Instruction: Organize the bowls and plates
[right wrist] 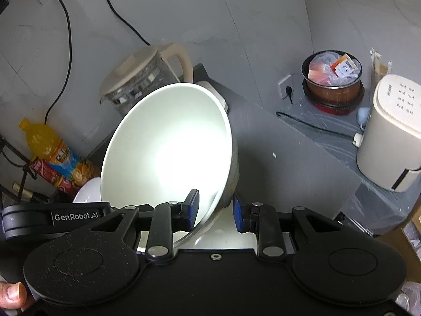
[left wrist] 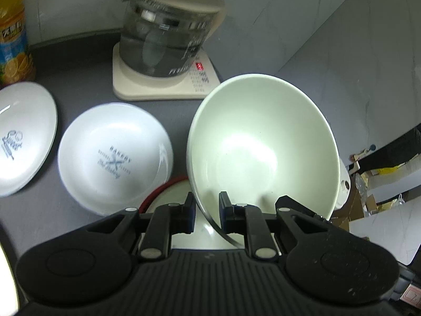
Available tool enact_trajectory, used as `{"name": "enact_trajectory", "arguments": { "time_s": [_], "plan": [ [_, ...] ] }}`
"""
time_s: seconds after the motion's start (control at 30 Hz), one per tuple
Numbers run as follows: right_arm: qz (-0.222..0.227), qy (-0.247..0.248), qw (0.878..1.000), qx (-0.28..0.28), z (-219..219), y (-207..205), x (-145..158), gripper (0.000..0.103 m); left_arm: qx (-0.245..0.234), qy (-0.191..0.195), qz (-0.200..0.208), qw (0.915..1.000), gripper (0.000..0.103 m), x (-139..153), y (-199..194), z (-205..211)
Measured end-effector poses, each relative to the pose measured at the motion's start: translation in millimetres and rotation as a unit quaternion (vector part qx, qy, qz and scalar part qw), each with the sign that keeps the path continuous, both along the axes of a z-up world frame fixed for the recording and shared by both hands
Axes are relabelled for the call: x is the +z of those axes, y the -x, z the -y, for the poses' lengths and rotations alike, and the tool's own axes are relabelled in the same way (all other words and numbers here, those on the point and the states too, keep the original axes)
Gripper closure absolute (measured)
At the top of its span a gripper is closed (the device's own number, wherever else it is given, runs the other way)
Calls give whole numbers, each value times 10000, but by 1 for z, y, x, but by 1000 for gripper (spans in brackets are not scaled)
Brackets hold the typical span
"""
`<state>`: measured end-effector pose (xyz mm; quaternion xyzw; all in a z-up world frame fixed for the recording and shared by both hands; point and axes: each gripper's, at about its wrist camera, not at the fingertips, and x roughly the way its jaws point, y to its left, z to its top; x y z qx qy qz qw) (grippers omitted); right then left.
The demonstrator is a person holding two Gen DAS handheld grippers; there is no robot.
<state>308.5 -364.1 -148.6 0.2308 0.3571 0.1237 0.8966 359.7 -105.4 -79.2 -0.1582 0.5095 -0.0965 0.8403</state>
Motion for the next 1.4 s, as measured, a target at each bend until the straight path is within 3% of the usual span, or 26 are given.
{"name": "enact_trajectory", "arguments": {
  "time_s": [0.4, 0.93, 1.4],
  "plan": [
    [-269, 225, 9994, 4, -14, 20, -20, 78, -122, 30, -428, 9990, 86, -30, 23, -11],
    [-630, 494, 9968, 79, -25, 23, -32, 80, -242, -15, -755, 9969, 86, -38, 31, -21],
    [-711, 511, 9961, 89, -26, 21, -32, 78, 41, -4, -488, 9988, 78, -16, 29, -48]
  ]
}}
